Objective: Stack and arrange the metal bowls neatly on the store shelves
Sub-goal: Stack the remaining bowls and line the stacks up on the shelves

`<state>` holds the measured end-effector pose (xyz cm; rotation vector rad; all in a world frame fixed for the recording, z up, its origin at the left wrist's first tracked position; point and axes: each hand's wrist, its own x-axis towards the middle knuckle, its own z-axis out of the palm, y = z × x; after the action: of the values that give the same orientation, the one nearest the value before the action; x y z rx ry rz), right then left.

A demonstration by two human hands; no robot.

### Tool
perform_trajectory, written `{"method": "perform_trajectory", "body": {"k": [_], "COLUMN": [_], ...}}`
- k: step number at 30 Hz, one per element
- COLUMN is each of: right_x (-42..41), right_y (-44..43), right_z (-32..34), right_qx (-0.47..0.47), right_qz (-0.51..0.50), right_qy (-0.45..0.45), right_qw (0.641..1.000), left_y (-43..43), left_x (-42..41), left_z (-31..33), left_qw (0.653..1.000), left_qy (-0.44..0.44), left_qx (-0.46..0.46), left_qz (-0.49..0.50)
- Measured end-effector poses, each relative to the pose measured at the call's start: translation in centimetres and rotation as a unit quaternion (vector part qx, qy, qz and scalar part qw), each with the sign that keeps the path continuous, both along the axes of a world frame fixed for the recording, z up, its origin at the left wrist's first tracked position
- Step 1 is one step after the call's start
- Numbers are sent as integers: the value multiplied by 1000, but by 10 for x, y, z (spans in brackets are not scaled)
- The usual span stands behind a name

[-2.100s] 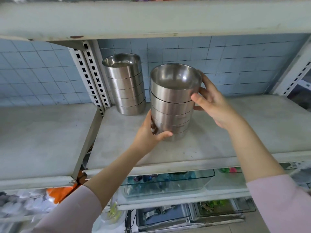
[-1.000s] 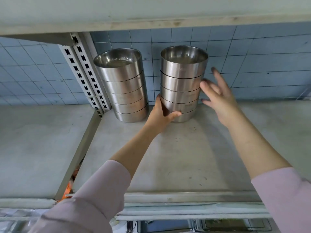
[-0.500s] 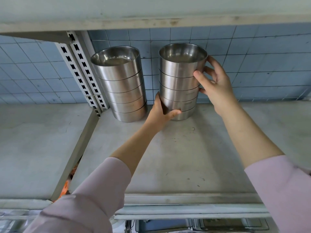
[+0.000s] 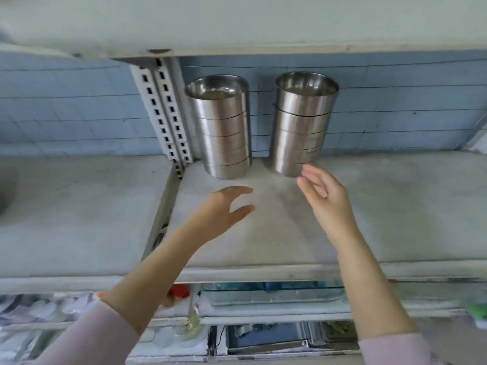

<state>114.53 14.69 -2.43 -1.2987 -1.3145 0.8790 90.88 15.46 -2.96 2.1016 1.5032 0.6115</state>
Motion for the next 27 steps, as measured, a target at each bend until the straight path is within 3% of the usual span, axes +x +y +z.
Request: {"method": "perform_trajectory", "body": {"k": [7,11,19,27], "right_x": [-137,-238,-410,-534], "right_y": [-78,-108,-135,-115], "right_z": [9,20,40,58], "right_qx": [45,99,166,205], "right_qz": [70,146,242,299], "right_qy": [-224,-289,-339,-314], "right_qw": [971,941,894,877], "left_y": [-114,-183,-280,-298], "left_x": [-185,-293,-446,-546], "left_z": [6,18,37,29], "left_qw": [988,974,935,895], "left_qy": [100,117,98,85], "left_qx": [65,74,93,97], "left_qz": [94,179,328,428]}}
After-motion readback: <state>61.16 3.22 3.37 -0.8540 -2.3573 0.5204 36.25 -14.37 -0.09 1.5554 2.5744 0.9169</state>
